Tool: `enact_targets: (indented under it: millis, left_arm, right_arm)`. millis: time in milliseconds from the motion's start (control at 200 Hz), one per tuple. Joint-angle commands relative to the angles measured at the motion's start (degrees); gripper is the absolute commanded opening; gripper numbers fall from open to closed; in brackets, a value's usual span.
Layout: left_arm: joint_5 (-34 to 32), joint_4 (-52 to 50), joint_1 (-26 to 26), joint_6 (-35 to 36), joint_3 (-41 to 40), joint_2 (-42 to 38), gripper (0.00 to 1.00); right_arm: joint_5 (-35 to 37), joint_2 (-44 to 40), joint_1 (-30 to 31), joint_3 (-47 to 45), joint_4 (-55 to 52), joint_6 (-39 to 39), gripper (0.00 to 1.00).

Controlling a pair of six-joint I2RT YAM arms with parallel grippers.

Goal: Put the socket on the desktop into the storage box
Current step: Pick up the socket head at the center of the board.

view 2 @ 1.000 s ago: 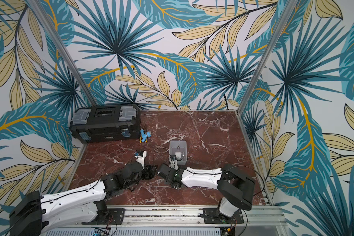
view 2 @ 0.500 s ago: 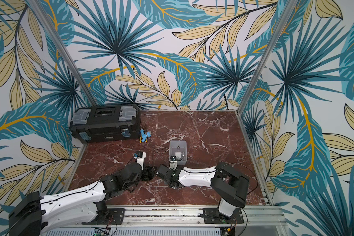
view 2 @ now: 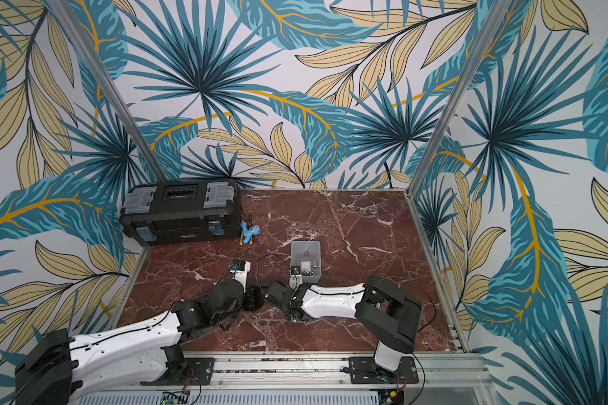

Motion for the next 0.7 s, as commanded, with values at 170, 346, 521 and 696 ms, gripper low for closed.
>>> enact_targets:
  millis: [170, 346, 521, 696]
  left_arm:
    - [0.36, 0.60, 0.21, -0.18, -0.71, 0.41, 0.59]
    - [0.64, 0.87, 0.18, -0.60, -0.53, 0.39, 0.59]
    - [0.76, 1.02, 0.21, -0.60, -0.17, 0.65, 0.59]
    - [0.98, 0.93, 0.30, -0.31, 0.43, 1.37, 0.59]
  right_arm:
    - [-0.42, -0.62, 0.34, -0.02, -1.53, -2.21, 0.00]
    - [-0.43, -4.49, 0.86, -1.53, 0.25, -4.36, 0.00]
    - [-0.53, -9.08, 1.05, -3.38, 1.92, -5.59, 0.00]
    - [-2.16, -13.52, 1.06, -5.42, 4.84, -7.14, 0.00]
